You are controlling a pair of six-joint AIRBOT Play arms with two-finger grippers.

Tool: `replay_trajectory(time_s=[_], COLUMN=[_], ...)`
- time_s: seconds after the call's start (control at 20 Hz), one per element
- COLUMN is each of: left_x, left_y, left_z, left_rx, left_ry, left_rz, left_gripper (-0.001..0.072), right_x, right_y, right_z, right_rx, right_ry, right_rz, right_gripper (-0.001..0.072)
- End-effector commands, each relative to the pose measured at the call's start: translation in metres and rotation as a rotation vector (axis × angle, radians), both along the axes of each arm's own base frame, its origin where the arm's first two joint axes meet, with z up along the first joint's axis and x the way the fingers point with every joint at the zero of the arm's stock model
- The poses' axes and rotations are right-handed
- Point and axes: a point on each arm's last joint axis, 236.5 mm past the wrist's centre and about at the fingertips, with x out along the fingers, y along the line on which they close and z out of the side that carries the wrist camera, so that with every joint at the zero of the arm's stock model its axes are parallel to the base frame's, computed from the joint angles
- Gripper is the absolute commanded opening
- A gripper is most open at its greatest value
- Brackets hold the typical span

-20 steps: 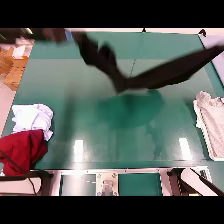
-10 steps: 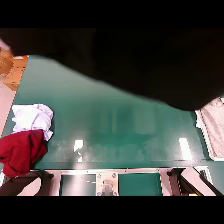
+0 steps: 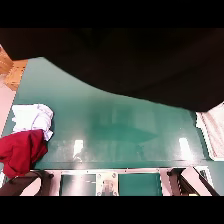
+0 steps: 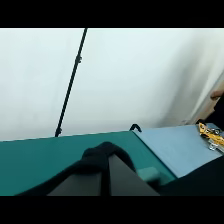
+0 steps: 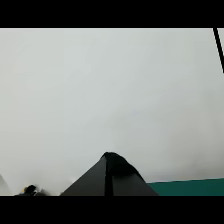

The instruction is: Fold the shirts.

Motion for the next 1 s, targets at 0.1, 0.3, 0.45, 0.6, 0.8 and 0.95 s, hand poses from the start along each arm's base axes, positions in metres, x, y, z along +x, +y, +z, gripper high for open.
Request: replay_trajectory(time_s=[0.1,0.3,0.45,0.6,0.8,0.95], left_x=[0.023,0.01,-0.043,-0.074,-0.024,0.053], left_y=[0.027,0.02,0.013,0.021,0.022,0.025], left_z=[-0.033,-0.038,0.004,0.019,-0.04,-0.13], left_rx=[0.069,0.113,0.122,0.149,0.187,0.183], left_ry=[0.095,0.104,-0.083,-0.16,0.044,0.287], left_rz=[0.126,0.095,0.077,0.126,0.11,0.093], left_gripper=[0.0025,0.0023,0.0024,0.0024,0.0024,0.0024], right_x=[-0.001,-0.006,-0.014,-0.013,0.012,0.066], right_y=[0.004,0.011,0.02,0.016,-0.014,-0.04], right_z=[-0.013,-0.013,-0.006,-0.003,-0.041,-0.126], right_rx=[-0.034,-0.044,-0.06,-0.057,-0.009,0.066], right_ry=[0.052,0.051,0.022,0.011,0.11,0.283], right_rz=[-0.013,-0.01,-0.024,-0.04,-0.058,-0.034], right_gripper=[0.0017,0.0016,0.0016,0.0016,0.0017,0.0016])
